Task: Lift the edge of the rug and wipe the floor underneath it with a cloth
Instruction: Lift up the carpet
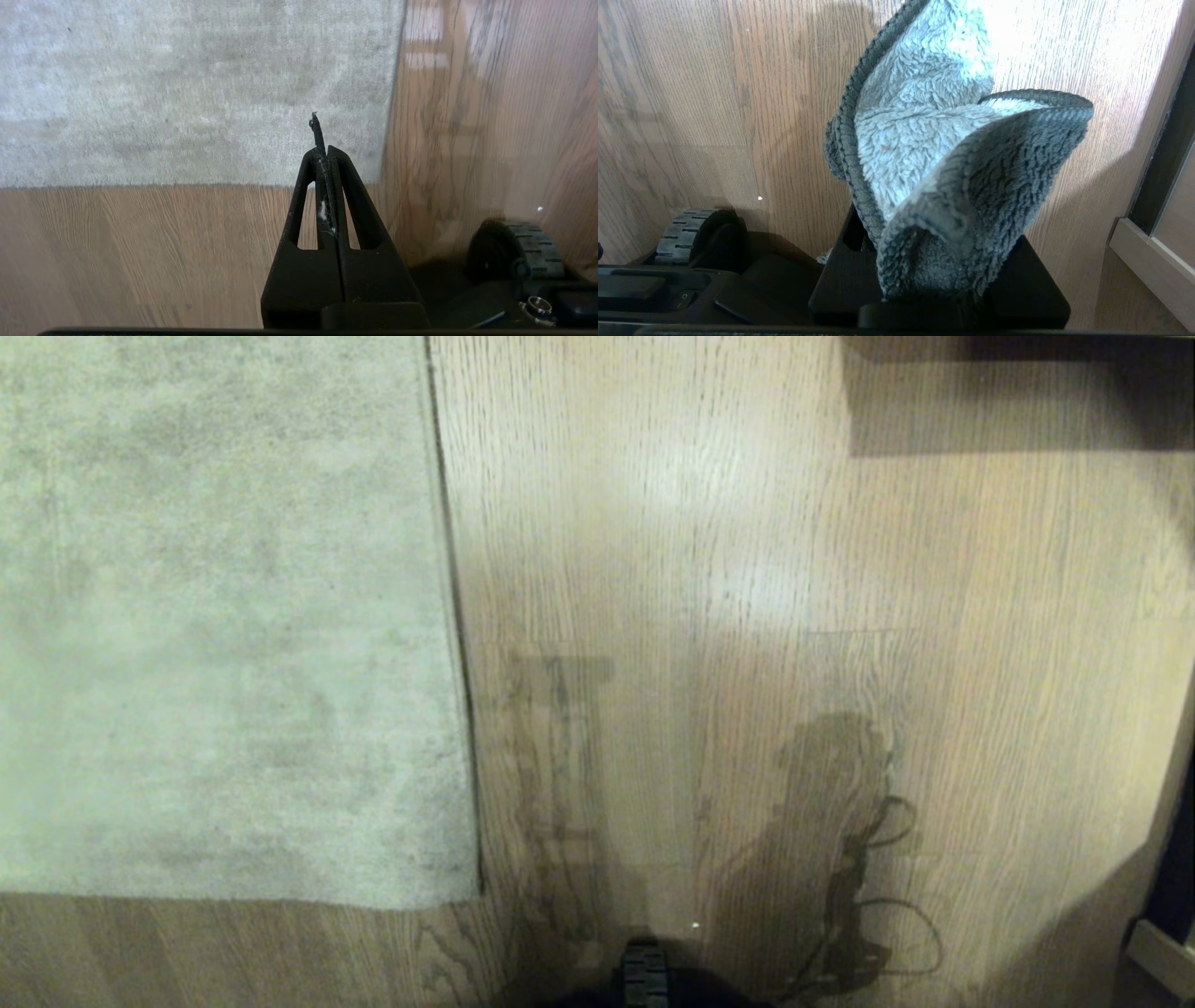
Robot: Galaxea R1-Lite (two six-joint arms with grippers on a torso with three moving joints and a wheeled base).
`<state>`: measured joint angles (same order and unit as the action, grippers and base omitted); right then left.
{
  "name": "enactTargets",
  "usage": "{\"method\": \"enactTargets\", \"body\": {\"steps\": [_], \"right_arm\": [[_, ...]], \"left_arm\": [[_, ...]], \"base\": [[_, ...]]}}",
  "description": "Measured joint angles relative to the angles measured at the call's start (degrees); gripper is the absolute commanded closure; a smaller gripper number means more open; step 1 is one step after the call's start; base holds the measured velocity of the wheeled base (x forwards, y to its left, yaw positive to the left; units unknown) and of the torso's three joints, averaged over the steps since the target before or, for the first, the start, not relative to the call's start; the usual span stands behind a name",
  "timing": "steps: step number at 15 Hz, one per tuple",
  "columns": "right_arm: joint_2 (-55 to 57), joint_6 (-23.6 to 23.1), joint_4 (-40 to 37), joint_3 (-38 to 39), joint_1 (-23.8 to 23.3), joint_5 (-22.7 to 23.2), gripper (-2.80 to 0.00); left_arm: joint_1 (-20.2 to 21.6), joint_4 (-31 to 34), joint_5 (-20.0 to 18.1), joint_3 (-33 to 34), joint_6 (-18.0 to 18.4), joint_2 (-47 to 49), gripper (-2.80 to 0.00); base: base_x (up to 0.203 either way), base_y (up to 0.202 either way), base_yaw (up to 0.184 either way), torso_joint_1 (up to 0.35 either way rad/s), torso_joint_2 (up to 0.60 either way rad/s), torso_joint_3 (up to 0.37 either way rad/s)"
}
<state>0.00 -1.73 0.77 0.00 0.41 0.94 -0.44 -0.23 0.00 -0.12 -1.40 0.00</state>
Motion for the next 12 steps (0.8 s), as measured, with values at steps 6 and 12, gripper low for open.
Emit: {"method": "enactTargets", "body": {"steps": [6, 12], "right_arm": [[0.0, 0.0, 0.0, 0.0, 0.0, 0.0, 0.0], [0.0, 0.02, -0.02, 0.0, 0.0, 0.0, 0.0]], "left_arm": [[0.0, 1.14, 2.62, -6.22, -0.07, 0.72, 0.0], [-0.4, 2.33, -2.67, -10.53, -0.08, 9.54, 0.0]], "base": [[0.0, 0.0, 0.0, 0.0, 0.0, 0.0], [0.0, 0.0, 0.0, 0.0, 0.0, 0.0]]}}
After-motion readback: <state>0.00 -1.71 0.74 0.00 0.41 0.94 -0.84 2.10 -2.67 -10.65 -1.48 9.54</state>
